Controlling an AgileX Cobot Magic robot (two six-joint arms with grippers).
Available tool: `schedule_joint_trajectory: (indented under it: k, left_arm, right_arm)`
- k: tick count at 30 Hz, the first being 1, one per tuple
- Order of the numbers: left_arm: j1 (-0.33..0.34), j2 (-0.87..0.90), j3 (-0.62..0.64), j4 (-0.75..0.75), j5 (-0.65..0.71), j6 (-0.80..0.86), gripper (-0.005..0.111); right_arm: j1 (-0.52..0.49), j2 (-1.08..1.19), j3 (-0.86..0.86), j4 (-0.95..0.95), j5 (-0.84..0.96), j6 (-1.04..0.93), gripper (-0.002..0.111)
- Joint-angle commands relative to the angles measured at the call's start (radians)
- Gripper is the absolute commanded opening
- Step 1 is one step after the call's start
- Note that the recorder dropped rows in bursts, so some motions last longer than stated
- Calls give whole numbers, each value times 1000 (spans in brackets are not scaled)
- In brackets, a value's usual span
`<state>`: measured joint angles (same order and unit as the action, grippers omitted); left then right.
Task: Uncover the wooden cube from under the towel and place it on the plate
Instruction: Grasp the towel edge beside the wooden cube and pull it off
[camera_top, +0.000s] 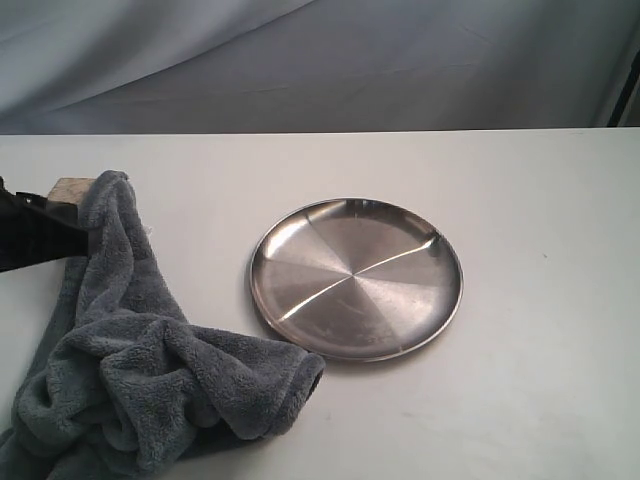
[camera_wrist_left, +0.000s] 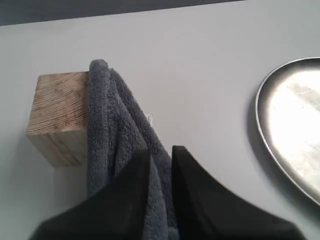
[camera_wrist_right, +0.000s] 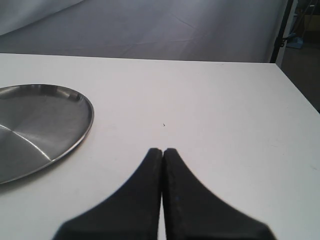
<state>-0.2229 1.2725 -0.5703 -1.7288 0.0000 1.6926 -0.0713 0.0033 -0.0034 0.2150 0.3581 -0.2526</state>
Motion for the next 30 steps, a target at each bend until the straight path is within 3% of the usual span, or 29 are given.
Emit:
schedule_joint_trajectory:
  k: [1,2,3,8,11,16,30]
  left_arm:
    - [-7,131,-71,23,-35,-10,52]
    - [-7,194,-101,23,-61,-17,65]
    - [-7,222,-122,10,-68,-20,68]
    - [-7,399,-296,11,-61,-18,69]
    - [-7,467,-356,11,-128,-18,69]
    - [-7,504,-366,70,-273,-11,69]
    - [2,531,-366,116,-194,-16,69]
  right_arm:
    - [1,-3,3,5,-13,-1,0]
    - [1,-3,3,5,-13,-1,0]
    - [1,-3,3,5,-13,-1,0]
    - [1,-3,3,5,-13,-1,0]
    - [1,-3,3,5,-13,-1,0]
    - [1,-3,3,5,-13,-1,0]
    - [1,-3,3,5,-13,-1,0]
